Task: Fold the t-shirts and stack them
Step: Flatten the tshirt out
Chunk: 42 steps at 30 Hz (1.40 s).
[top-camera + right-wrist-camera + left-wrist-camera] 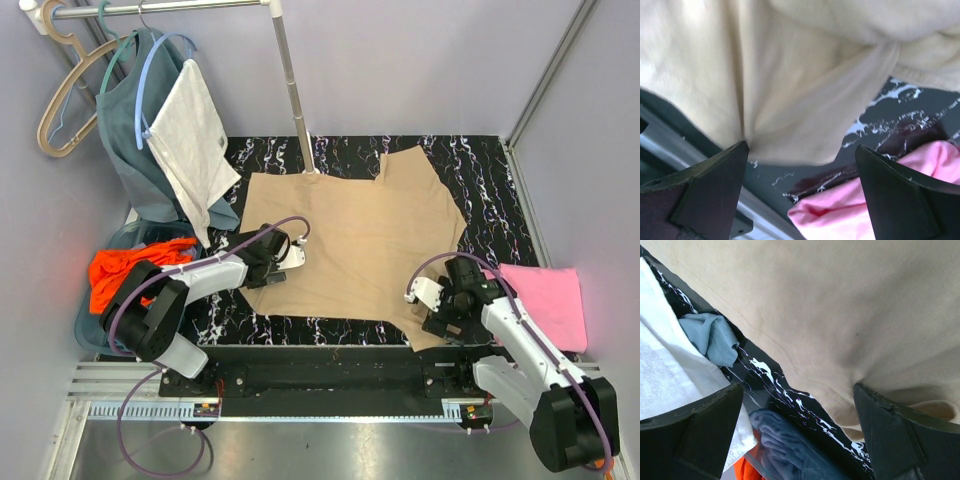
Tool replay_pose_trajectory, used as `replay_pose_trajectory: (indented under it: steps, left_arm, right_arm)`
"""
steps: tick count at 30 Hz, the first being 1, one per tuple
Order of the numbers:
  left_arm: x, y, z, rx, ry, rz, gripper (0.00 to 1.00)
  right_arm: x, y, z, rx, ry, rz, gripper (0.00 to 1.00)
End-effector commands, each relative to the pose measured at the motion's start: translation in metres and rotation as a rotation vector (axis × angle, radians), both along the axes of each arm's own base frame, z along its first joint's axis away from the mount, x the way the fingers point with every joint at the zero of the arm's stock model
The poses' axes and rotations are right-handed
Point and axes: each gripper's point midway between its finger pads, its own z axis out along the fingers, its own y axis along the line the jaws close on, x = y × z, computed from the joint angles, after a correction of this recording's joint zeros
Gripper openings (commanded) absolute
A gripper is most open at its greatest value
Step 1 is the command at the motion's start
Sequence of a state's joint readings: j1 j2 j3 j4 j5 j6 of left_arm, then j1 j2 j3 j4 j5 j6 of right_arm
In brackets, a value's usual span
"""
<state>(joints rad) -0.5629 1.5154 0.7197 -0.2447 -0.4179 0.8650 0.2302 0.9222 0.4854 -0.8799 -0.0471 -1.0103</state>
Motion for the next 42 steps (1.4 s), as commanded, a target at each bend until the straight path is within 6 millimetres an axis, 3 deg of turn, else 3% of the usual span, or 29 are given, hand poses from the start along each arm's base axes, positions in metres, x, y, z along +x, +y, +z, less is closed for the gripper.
replay_pose_trajectory:
  steps: [1, 6, 10, 20, 26, 42]
  left_arm:
    - [0.0, 0.003, 0.01, 0.013, -0.017, 0.002, 0.99]
    - [0.002, 0.0, 0.021, -0.008, -0.04, 0.001, 0.99]
    - [0.002, -0.001, 0.025, -0.018, -0.049, -0.003, 0.99]
    - [0.007, -0.008, 0.026, -0.055, -0.062, 0.003, 0.99]
    - [0.008, -0.009, 0.019, -0.052, -0.056, 0.005, 0.99]
    - [0.012, -0.01, 0.006, -0.037, -0.039, 0.002, 0.99]
  right_arm:
    - [0.014, 0.004, 0.036, 0.015, -0.082, 0.013, 0.97]
    - [0.053, 0.0, 0.084, 0.005, -0.281, -0.065, 0.97]
    - [0.081, -0.01, 0.101, -0.038, -0.428, -0.113, 0.97]
    - [0.138, -0.009, 0.089, 0.004, -0.57, -0.208, 0.97]
    - [0.156, -0.014, 0.072, 0.004, -0.552, -0.233, 0.96]
    - [0.159, -0.022, 0.042, 0.0, -0.498, -0.242, 0.96]
